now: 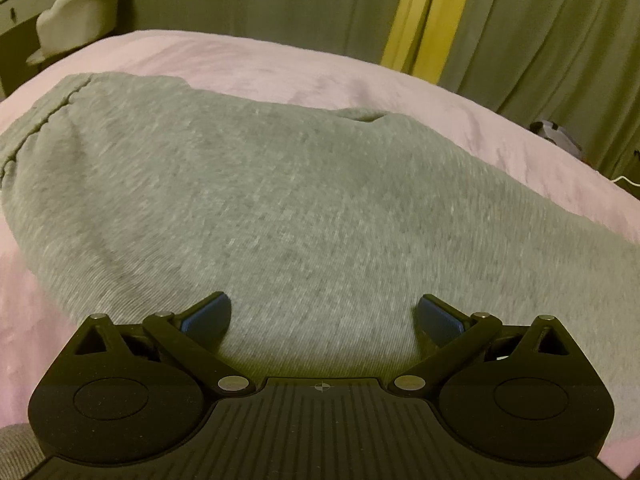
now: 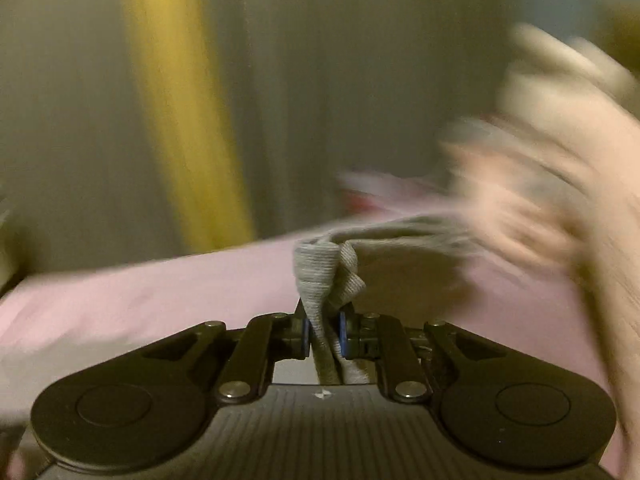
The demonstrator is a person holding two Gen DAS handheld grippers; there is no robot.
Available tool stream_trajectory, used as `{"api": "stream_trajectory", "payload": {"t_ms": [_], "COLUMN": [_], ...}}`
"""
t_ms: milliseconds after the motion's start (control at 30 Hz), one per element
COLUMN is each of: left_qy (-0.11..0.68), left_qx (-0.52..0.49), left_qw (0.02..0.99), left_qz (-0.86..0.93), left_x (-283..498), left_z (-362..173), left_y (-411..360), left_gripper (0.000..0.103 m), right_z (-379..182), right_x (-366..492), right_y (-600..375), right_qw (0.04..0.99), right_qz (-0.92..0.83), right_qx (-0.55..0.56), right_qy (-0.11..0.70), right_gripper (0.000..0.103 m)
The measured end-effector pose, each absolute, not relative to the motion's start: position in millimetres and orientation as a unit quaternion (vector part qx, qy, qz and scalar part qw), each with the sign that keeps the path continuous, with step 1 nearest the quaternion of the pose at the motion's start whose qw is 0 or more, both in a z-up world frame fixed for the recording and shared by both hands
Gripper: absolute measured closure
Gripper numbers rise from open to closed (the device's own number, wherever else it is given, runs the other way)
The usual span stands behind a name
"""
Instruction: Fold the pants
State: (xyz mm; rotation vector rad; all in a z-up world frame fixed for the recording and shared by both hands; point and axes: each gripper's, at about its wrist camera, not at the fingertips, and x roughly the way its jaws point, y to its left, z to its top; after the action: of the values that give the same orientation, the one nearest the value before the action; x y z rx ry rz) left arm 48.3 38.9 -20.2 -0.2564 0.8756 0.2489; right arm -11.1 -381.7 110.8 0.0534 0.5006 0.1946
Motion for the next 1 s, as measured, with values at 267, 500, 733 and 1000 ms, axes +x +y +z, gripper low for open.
{"api": "stream_trajectory", "payload": {"t_ms": [267, 500, 733, 1000], "left_qy": [0.41, 0.411, 0.4, 0.406], "left_qx": [-0.158, -0.165, -0.197, -0.194], "left_qw": [0.89, 0.891, 0.89, 0.889], "left_qz": [0.118, 0.104, 0.095, 0.086], "left_x": [35.6, 37.4, 33.4, 33.8], "left_z": [-14.2, -15.1, -11.9, -11.3], "left_y": [48.2, 49.4, 57.1, 54.4], "left_gripper": [0.0, 0.0, 0.0, 0.0], "right_z": [1.4, 11.3, 43.8, -7.7], "right_x": [-9.3, -9.0, -22.8, -23.4], "right_y": [-228.4, -225.5, -239.4, -211.9], "right_qw": [0.855, 0.874, 0.915, 0.859], "right_qz": [0.281, 0.251, 0.196, 0.232], "right_qx": [-0.106, -0.065, 0.063, 0.0], "right_qy": [0.422, 0.412, 0.347, 0.457], "right_gripper": [0.089, 0.089, 0.089, 0.078]}}
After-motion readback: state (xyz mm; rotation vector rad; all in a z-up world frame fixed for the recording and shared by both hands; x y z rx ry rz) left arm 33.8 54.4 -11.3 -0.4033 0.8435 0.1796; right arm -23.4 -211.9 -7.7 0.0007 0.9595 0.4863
